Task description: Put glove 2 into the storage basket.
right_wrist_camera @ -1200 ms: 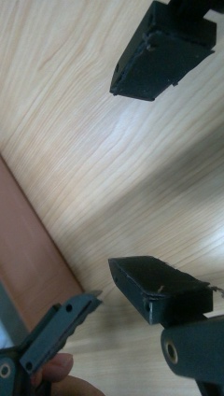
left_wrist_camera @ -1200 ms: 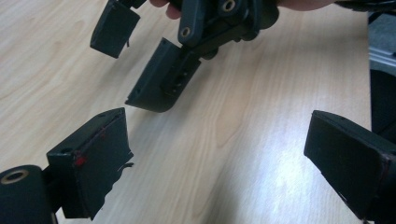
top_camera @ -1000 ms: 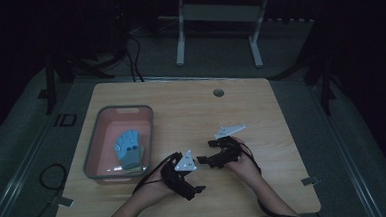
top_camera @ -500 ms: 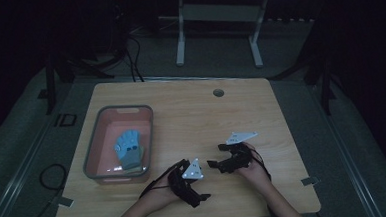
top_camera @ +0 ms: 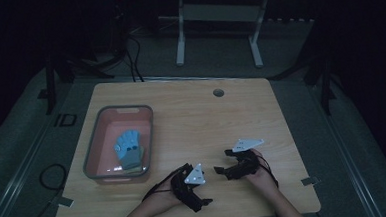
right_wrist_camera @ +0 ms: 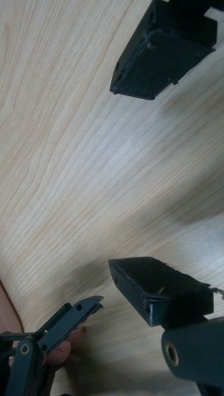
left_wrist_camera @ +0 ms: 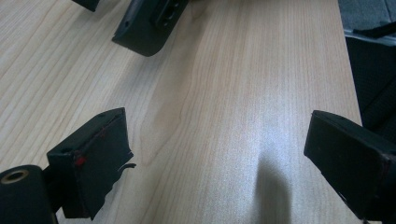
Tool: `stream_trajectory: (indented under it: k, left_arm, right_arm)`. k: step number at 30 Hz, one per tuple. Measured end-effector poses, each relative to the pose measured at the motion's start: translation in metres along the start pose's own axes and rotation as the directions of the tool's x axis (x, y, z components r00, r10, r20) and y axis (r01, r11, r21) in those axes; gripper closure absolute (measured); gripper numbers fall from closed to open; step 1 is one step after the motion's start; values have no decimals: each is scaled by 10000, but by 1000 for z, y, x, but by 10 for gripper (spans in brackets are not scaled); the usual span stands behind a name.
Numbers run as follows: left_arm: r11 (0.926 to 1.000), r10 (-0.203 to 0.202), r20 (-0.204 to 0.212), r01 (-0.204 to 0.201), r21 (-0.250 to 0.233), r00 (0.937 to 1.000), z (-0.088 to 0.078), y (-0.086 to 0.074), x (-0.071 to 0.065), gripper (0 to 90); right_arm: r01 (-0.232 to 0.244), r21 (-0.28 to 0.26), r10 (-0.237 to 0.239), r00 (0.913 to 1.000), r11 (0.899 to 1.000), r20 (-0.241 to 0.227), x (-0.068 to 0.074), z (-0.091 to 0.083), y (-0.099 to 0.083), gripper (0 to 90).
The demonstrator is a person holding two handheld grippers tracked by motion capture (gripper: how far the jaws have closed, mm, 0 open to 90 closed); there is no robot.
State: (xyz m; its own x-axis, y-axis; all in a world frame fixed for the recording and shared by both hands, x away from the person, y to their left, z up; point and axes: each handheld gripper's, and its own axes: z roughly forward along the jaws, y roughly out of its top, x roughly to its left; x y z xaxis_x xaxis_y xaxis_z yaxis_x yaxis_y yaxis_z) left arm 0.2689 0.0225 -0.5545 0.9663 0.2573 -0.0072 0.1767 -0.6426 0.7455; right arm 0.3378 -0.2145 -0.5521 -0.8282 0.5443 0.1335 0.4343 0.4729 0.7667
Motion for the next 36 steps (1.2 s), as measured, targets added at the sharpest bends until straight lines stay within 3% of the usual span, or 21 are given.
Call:
stream_trajectory:
  k: [3, 7, 22, 27, 33, 36]
  left_arm:
    - [9999, 130, -19, -130, 57, 9999, 1, 0, -1, 72]
    - [10000, 7, -41, -8, -99, 10000, 0, -2, -1, 72]
    - [9993, 71, -83, -74, -355, 9999, -4, -6, -4, 72]
    - [9989, 30, -212, -40, -467, 9998, -6, -8, -4, 72]
    - [9990, 119, -212, -128, -425, 9997, -4, -13, -7, 72]
    - [9980, 67, -178, -78, -627, 9998, -5, -13, -7, 72]
  right_arm:
    - [169, -23, -168, 9996, 9999, 218, 1, -3, -4, 128]
    - [141, 29, -142, 9995, 9999, 282, -1, -9, -11, 128]
    - [9, -269, -3, 9998, 9996, 199, -1, -27, -25, 128]
    - [-112, -265, 120, 9994, 9996, 313, -4, -29, -30, 128]
    - [70, -237, -58, 9986, 9997, 525, -2, -26, -29, 130]
    - [176, -177, -166, 9983, 9997, 554, -2, -25, -29, 130]
